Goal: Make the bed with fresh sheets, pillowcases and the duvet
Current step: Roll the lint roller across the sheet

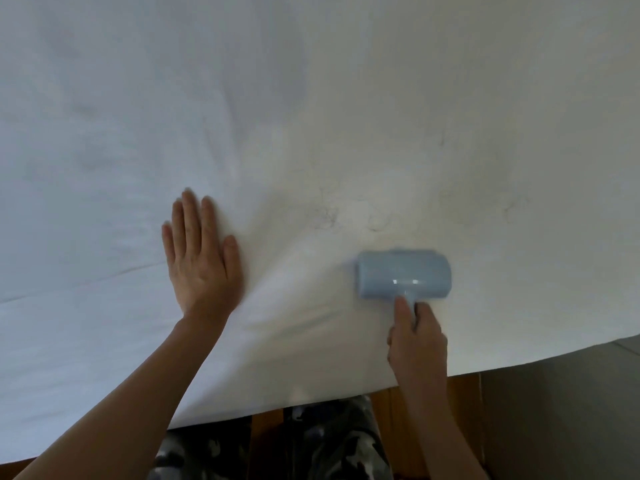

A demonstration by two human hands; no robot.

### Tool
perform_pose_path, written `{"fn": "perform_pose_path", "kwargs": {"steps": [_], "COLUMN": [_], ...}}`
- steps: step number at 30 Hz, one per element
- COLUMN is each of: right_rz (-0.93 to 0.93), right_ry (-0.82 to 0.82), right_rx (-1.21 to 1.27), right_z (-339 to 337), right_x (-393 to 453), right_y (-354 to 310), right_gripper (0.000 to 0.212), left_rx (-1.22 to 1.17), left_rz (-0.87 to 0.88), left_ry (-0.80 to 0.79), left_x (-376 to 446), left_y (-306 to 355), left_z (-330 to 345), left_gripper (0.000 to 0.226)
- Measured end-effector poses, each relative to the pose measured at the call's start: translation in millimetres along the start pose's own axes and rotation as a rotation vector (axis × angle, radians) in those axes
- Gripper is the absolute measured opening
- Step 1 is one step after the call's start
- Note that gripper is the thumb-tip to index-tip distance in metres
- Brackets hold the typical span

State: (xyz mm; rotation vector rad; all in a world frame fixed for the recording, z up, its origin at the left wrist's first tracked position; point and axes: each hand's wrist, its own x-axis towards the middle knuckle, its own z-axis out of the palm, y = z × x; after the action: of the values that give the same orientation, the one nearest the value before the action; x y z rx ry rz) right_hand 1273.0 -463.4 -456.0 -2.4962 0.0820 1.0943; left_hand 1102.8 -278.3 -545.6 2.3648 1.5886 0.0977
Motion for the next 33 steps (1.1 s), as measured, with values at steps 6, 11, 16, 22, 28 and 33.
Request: {"fn": "perform_pose_path", "kwargs": {"steps": [6,11,16,22,28,33], "right_rz": [-0.146,-0.224,-0.174,-0.208,-0.011,0.112], "right_ry": [0.100,0.050,-0.031,0.045,-0.031,-0.090], "right_rx": [0.051,0.170,0.236,0.057,0.142,0.222], "right_z": [12.3,4.3,-3.6,3.3,1.0,-9.4], "right_x": [87.4,161.1,162.0,98.1,10.3,-31.3], "right_y": [-100.6,-207.0,-230.4,-121.2,-24.3,11.9], "right_gripper": [0.042,0.031,0.030,0.030,0.031,0.036], "left_rx": [0.017,0.022,0.027,0.021,0.017,0.010], "left_rz": [0.011,0.028,0.033,0.037,0.037,0.036], "left_ry": [0.035,0.060,0.085,0.089,0.074,0.067], "left_x": [-1.7,0.1,-0.9,-1.0,-1.0,-0.9], "left_y": [-2.9,-2.2,-4.7,-4.2,-4.9,-4.9], "left_z": [3.5,8.3,11.2,10.1,9.4,8.3], "left_gripper": [0.058,0.058,0.057,0.057,0.057,0.057]}}
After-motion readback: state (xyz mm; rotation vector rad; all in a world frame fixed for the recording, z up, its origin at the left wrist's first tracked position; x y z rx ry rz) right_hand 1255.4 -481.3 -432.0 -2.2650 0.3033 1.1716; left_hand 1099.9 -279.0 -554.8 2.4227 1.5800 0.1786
